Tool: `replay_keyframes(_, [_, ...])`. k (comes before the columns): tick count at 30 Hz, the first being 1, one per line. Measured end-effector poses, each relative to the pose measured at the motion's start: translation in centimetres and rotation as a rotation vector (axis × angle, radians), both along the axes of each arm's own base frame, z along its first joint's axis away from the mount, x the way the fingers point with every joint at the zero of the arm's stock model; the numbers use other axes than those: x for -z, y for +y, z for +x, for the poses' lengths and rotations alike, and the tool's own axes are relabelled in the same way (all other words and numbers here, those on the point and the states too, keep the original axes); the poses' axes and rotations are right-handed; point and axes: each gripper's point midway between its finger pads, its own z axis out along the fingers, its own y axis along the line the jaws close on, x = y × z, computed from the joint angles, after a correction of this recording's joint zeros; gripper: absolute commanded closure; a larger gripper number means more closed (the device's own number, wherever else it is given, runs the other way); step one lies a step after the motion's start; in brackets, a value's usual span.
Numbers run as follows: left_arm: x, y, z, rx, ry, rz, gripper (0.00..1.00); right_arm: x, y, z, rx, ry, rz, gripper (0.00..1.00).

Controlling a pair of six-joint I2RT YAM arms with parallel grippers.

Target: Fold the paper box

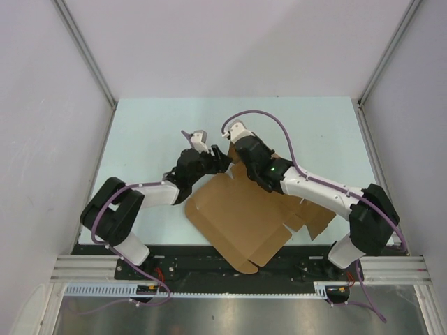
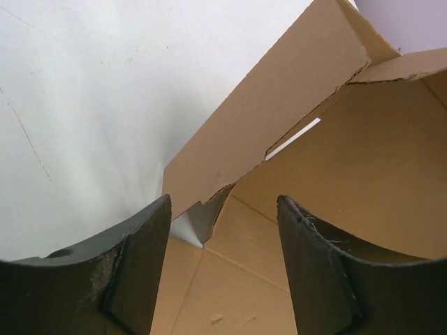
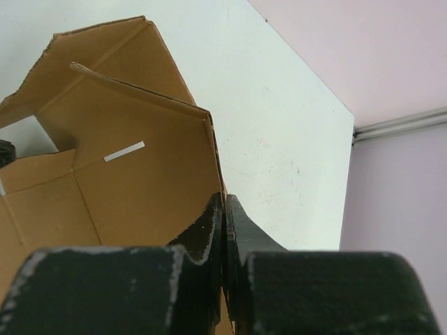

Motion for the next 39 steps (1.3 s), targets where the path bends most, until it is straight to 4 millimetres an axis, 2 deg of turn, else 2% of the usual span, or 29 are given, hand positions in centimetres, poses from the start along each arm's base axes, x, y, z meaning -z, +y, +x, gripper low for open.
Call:
replay_keyframes(6, [-0.1, -0.5, 0.8, 0.006, -0.003, 0.017, 0.44, 0.1, -1.0, 0.7, 0.01, 0.016, 0.03, 1.0])
replay_keyframes(11, [-0.1, -1.4, 0.9, 0.03, -0.012, 0.026, 0.45, 0.2, -0.7, 0.6, 0.004, 0.019, 0.037, 1.0])
replay_keyframes(15, [-0.1, -2.1, 0.9, 0.051, -0.02, 0.041, 0.58, 0.2, -0.7, 0.5, 0.002, 0.021, 0.04, 1.0])
replay_keyframes(21, [-0.6, -2.5, 1.5, 0.059, -0.045, 0.059, 0.57, 0.1, -0.6, 0.5, -0.001, 0.021, 0.04, 1.0])
replay_keyframes(23, [-0.5, -2.5, 1.6, 0.061, -0.05, 0.069, 0.64, 0.1, -0.5, 0.4, -0.003, 0.021, 0.04, 1.0])
replay_keyframes(24, [-0.5, -2.5, 1.7, 0.062, -0.052, 0.075, 0.73, 0.1, -0.5, 0.4, -0.003, 0.021, 0.04, 1.0])
replay_keyframes(26, [-0.5, -2.7, 2.1, 0.063, -0.057, 0.085, 0.85, 0.1, -0.5, 0.4, -0.004, 0.021, 0.04, 1.0])
replay_keyframes(29, [-0.5, -2.6, 2.5, 0.056, -0.068, 0.106, 0.93, 0.2, -0.5, 0.3, -0.004, 0.022, 0.038, 1.0])
replay_keyframes(33, [-0.6, -2.3, 2.5, 0.051, -0.076, 0.124, 0.94, 0.1, -0.5, 0.2, -0.003, 0.023, 0.032, 1.0])
replay_keyframes(39, [-1.5, -1.5, 1.2, 0.054, -0.065, 0.132, 0.95, -0.1, -0.5, -0.2, 0.007, 0.012, 0.009, 1.0])
